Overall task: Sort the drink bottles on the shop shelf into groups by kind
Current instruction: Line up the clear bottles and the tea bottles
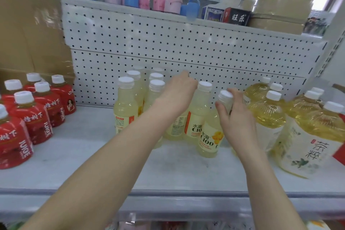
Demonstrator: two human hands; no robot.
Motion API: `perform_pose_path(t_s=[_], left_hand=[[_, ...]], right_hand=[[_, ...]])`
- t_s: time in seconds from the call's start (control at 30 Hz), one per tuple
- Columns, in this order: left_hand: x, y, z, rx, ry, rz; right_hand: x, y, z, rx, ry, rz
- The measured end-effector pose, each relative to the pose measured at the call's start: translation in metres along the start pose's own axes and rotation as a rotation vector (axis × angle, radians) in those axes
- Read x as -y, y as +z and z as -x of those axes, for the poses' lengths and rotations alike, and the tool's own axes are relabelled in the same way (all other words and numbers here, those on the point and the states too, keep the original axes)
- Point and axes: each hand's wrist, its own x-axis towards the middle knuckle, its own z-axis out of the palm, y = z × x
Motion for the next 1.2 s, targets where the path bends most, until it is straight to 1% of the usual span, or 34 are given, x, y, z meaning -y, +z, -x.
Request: perform_pose_path(t_s=[0.07, 0.17, 0.27, 0.37, 0.43, 0.63, 0.73, 0.8, 0.87, 0.93, 1.0, 1.07, 1.2], left_hand=[[0.004, -0.008, 0.014, 0.002, 0.008, 0.180], [0.017, -0.024, 0.049, -0.024, -0.026, 0.360], [0.037, -0.040, 0.086, -0.083, -0.135, 0.471], [0.058, -0.056, 0.116, -0.090, -0.208, 0.553], [0.072, -0.066, 0.131, -0.101, -0.233, 0.548], [0.109, -0.071, 0.150, -0.207, -0.253, 0.423], [0.124, -0.064, 0.146, -0.238, -0.241, 0.468], [0.129, -0.061, 0.144, -0.225, -0.210, 0.558], [0.130, -0.060, 0.142, -0.197, -0.183, 0.619], [0.130, -0.058, 0.138, -0.188, -0.190, 0.586], [0.128, -0.059, 0.132, -0.201, -0.252, 0.485], [0.128, -0.059, 0.129, -0.177, -0.275, 0.491], [0.141, -0.061, 0.142, -0.019, -0.202, 0.843]], right_hand=[[0.002, 0.001, 0.002, 0.008, -0.017, 0.003], [0.008, 0.001, 0.005, 0.025, -0.042, 0.018], [0.017, 0.001, 0.013, 0.057, -0.043, 0.027], [0.031, 0.003, 0.026, 0.101, -0.106, 0.005], [0.044, 0.006, 0.035, 0.133, -0.158, -0.029], [0.087, 0.037, 0.048, 0.181, -0.265, -0.157], [0.096, 0.051, 0.044, 0.186, -0.288, -0.191], [0.097, 0.052, 0.040, 0.202, -0.276, -0.211], [0.096, 0.048, 0.034, 0.244, -0.243, -0.287], [0.095, 0.042, 0.029, 0.292, -0.213, -0.370], [0.095, 0.040, 0.025, 0.311, -0.188, -0.390], [0.096, 0.039, 0.024, 0.314, -0.166, -0.395], [0.099, 0.037, 0.026, 0.294, -0.170, -0.408]])
